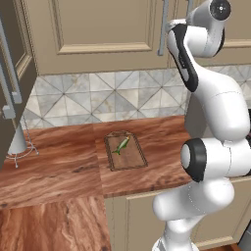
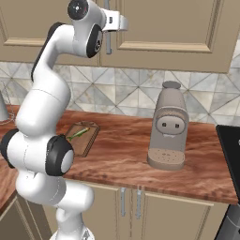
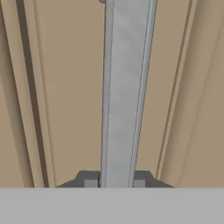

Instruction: Open the cabinet, retrieve the rolling pin, and place it next to the meat on the cutting board to prepare for tenderizing.

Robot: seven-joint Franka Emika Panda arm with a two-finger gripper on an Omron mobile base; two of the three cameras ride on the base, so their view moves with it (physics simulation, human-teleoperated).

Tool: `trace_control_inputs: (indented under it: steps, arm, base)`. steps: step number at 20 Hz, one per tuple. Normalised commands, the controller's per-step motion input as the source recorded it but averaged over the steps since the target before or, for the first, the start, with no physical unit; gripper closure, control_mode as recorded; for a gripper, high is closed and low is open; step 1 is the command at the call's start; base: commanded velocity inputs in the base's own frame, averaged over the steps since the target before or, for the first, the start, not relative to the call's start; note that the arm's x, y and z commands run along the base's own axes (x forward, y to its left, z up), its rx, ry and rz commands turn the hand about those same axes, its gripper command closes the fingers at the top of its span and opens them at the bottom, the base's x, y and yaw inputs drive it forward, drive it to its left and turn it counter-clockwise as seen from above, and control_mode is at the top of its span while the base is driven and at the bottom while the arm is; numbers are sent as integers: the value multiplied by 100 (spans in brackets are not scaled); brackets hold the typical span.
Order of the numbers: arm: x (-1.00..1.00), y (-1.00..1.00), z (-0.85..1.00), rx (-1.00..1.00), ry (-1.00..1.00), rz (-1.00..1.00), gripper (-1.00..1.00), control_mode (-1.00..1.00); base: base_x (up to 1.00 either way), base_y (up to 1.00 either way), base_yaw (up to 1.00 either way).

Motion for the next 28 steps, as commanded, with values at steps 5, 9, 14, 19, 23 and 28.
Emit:
trace_control_inputs:
  steps: [5,9,14,19,23,28]
  arm:
    - [12,8,0,0,4,0,100,-100]
    - [0,0,0,0,0,0,100,-100]
    - [6,1,-8,0,0,5,100,-100]
    - [6,1,-9,-1,0,9,100,-100]
    - [-9,-1,-3,0,-1,3,100,-100]
    - [-32,-22,0,0,0,0,100,-100]
  base:
    - [0,0,0]
    - [0,0,0]
    - [0,0,0]
    - [0,0,0]
    - [0,0,0]
    - [0,0,0]
